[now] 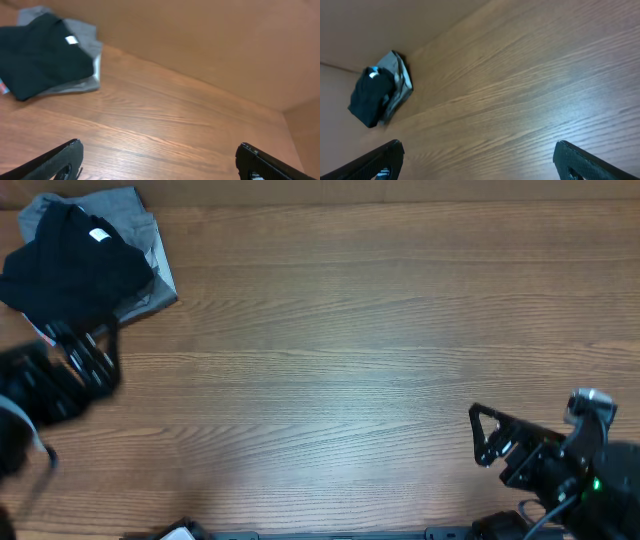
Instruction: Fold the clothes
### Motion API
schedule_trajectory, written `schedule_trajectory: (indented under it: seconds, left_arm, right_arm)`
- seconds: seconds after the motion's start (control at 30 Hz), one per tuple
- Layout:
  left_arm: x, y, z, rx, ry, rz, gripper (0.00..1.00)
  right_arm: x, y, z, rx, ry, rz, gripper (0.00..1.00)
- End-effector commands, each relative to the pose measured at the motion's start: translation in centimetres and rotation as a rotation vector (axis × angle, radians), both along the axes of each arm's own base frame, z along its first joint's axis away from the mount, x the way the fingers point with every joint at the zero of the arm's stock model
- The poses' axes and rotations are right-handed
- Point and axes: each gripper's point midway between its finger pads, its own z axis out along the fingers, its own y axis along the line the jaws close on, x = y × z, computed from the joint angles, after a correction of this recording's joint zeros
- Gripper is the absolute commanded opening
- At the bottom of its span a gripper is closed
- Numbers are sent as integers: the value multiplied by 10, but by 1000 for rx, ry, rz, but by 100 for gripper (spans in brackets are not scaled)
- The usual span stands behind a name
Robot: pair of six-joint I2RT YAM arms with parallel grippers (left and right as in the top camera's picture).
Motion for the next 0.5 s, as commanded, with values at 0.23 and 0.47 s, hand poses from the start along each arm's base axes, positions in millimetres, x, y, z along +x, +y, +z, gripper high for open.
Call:
schedule_trajectory:
  seconds: [0.23, 0.47]
  left_arm:
    - [-63, -63, -81, -2, 24, -185, 100]
    - [-83, -75, -145, -47, 4, -131, 100]
  right_arm:
    - [14, -1, -24, 83, -135, -58, 100]
    - [28, -9, -8, 77, -223, -117, 100]
